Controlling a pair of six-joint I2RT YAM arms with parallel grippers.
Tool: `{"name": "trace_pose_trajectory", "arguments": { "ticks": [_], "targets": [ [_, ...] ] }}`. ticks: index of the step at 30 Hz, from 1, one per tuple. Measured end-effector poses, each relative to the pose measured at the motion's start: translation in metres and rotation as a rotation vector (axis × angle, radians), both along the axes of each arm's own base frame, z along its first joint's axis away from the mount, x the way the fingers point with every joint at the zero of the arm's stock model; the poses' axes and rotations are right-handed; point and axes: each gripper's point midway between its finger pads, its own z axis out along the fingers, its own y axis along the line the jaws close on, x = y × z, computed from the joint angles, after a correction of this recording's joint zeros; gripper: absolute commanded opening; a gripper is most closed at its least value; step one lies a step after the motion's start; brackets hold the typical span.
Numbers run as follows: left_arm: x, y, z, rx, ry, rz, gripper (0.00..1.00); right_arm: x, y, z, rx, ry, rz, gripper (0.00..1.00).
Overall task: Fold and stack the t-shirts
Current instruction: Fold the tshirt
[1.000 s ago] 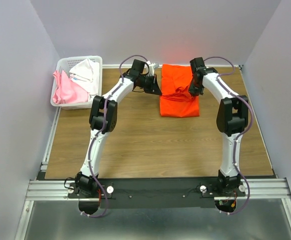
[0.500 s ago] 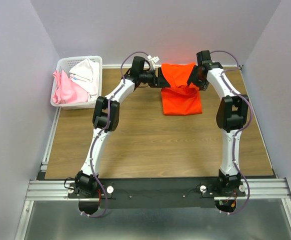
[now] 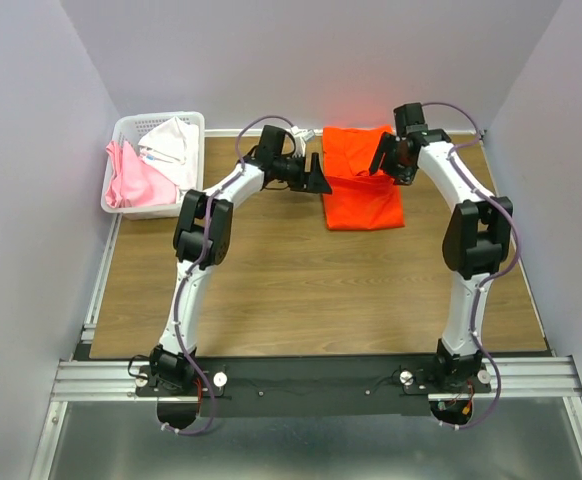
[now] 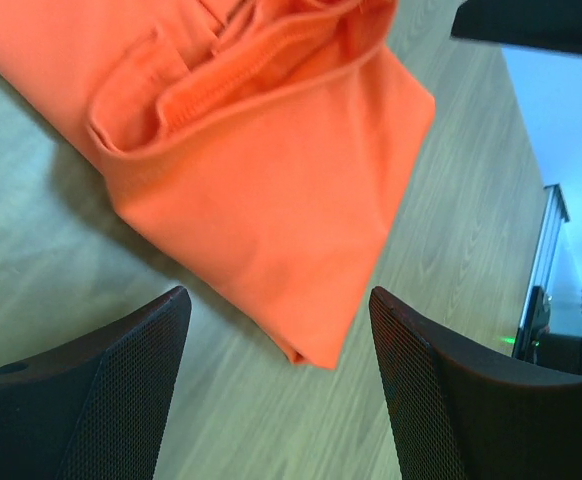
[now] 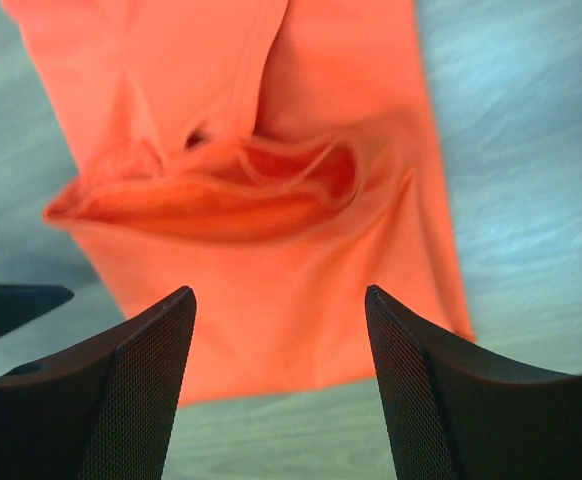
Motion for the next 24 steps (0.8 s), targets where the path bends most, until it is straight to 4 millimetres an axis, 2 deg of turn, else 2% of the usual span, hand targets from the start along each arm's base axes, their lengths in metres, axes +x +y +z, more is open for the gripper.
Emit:
{"name": "trace_pose_trajectory", "arguments": {
  "ticks": [6, 12, 15, 19, 21, 24],
  "targets": [
    [-0.03, -0.012, -0.002, 0.052, -0.027, -0.054, 0.8, -0.023, 0.029, -0.018, 0.019, 0.054, 0.075, 0.75],
    [-0.057, -0.027, -0.018, 0.118, -0.016, -0.111, 0.8, -0.025, 0.032, -0.035, 0.013, 0.087, 0.093, 0.74],
    [-0.064, -0.028, -0.025, 0.149, -0.012, -0.124, 0.8, -0.017, 0.032, -0.047, 0.003, 0.099, 0.095, 0.75],
    [-0.071, -0.02, -0.039, 0.187, 0.012, -0.124, 0.8, 0.009, 0.034, -0.059, -0.011, 0.077, 0.095, 0.75],
    [-0.072, -0.018, -0.038, 0.194, 0.01, -0.12, 0.8, 0.026, 0.035, -0.06, -0.018, 0.053, 0.093, 0.76],
    [-0.074, -0.013, -0.039, 0.213, 0.01, -0.115, 0.8, 0.051, 0.036, -0.052, -0.03, -0.008, 0.083, 0.77]
  ]
}}
